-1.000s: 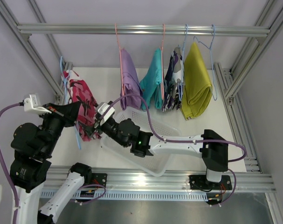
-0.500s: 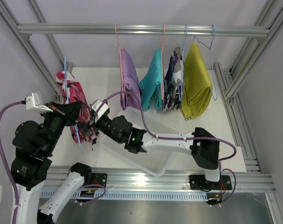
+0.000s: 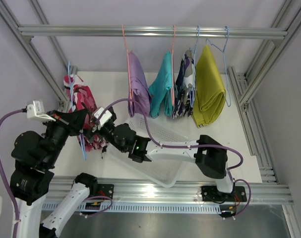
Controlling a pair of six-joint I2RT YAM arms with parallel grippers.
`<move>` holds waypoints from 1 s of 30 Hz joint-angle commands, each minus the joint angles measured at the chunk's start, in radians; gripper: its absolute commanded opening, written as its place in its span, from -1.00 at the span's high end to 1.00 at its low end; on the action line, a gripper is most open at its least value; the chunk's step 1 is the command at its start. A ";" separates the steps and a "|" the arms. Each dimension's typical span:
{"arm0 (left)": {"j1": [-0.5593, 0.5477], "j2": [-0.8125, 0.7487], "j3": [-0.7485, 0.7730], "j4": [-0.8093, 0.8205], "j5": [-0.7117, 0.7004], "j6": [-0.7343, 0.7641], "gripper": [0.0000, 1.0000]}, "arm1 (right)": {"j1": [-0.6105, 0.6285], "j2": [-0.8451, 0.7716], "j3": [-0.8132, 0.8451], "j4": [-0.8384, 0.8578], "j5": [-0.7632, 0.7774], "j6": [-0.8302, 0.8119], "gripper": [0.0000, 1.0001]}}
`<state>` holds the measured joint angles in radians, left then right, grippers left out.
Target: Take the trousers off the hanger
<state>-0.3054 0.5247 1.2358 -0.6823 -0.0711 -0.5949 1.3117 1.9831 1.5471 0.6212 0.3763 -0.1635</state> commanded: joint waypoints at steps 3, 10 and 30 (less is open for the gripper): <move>-0.012 -0.022 0.057 0.165 0.063 -0.006 0.99 | -0.009 0.074 0.062 0.158 0.091 -0.114 -0.99; -0.014 -0.026 0.027 0.165 0.060 -0.008 0.99 | -0.011 0.143 0.110 0.270 0.101 -0.194 0.21; -0.015 0.018 -0.050 0.087 -0.213 0.035 0.99 | 0.050 -0.184 0.041 0.146 0.047 -0.202 1.00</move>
<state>-0.3141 0.5228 1.1854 -0.6884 -0.2119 -0.5930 1.3510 1.9545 1.5517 0.6437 0.4290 -0.3611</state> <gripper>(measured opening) 0.012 0.110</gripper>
